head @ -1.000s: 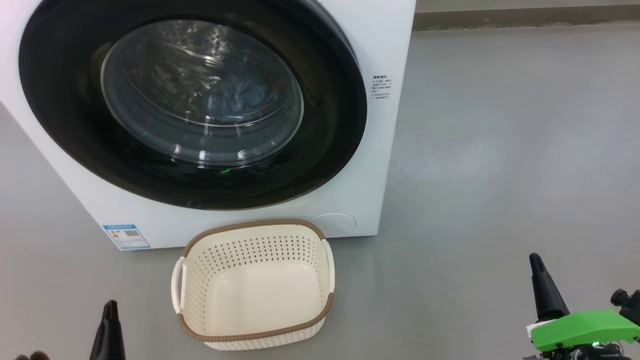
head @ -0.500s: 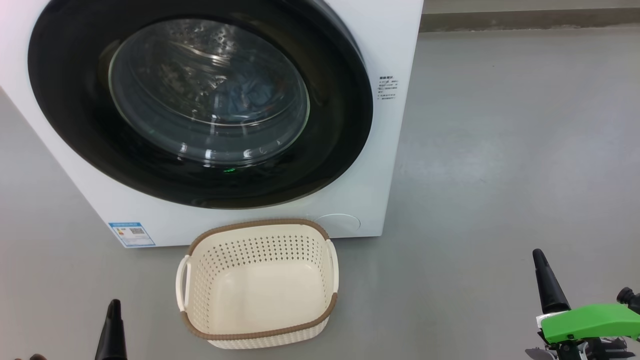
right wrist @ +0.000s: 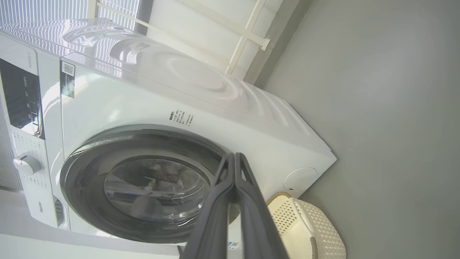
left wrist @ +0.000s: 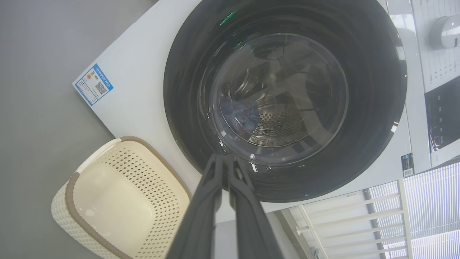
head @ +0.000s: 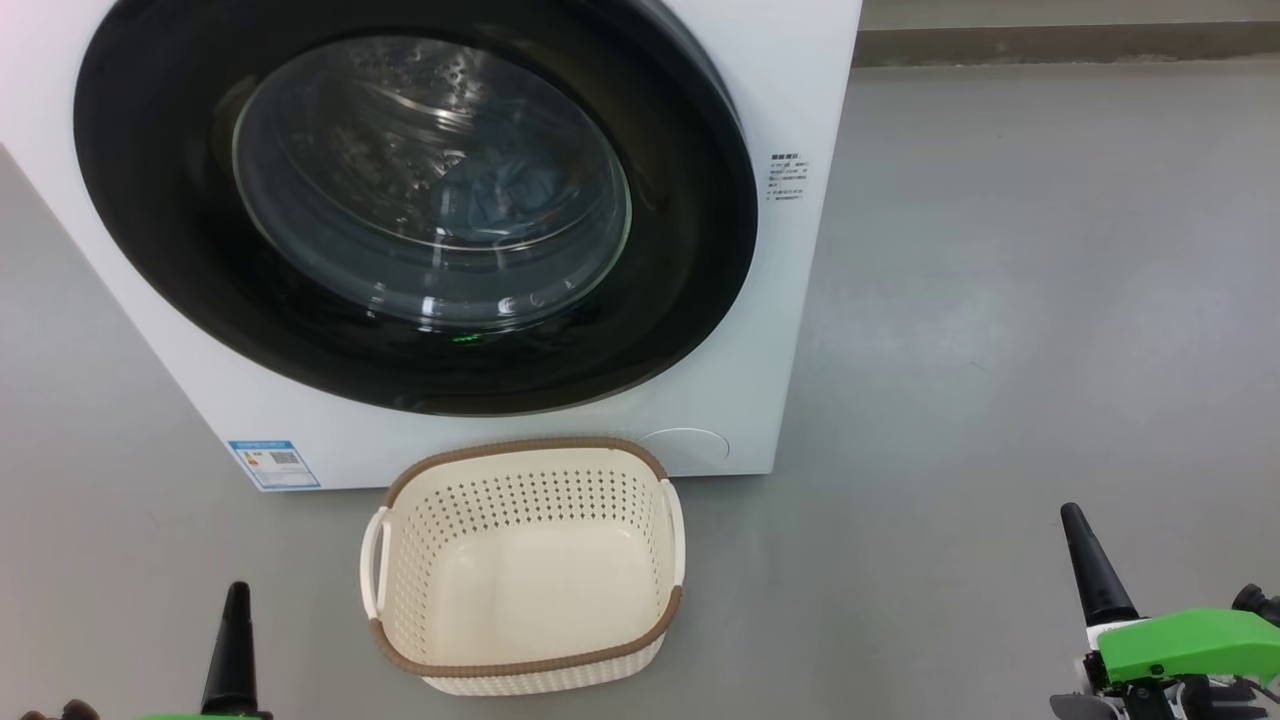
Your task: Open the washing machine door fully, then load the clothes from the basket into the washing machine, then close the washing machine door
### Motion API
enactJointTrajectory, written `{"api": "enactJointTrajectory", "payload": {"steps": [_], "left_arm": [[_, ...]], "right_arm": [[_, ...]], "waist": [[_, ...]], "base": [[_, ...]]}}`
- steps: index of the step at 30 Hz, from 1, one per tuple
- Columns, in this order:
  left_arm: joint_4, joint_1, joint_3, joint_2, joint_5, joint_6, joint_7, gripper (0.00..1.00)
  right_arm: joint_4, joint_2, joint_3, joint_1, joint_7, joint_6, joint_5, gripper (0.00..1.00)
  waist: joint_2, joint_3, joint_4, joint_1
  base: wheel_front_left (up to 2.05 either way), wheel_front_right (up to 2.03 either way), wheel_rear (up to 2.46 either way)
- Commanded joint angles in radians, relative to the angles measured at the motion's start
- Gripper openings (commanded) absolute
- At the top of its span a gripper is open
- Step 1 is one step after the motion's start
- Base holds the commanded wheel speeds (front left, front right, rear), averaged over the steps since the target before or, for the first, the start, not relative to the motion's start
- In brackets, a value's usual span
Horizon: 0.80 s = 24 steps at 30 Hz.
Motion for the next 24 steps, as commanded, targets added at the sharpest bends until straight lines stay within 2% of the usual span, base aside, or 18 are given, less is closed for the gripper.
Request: {"api": "enactJointTrajectory", "payload": {"steps": [1, 24], "left_arm": [[-0.033, -0.040, 0.019, 0.006, -0.028, 0.000, 0.008, 0.00], [-0.045, -0.058, 0.017, -0.006, -0.285, 0.000, 0.076, 0.00]], "right_arm": [[-0.022, -0.009, 0.004, -0.059, 0.008, 0.001, 0.033, 0.00], [-0.014, 0.001, -0.017, -0.079, 0.077, 0.000, 0.268, 0.00]], "waist": [[0.0000, 0.000, 0.001, 0.0000], [0.0000, -0.003, 0.024, 0.0000]], "base": [[0.00, 0.00, 0.00], [0.00, 0.00, 0.00]]}}
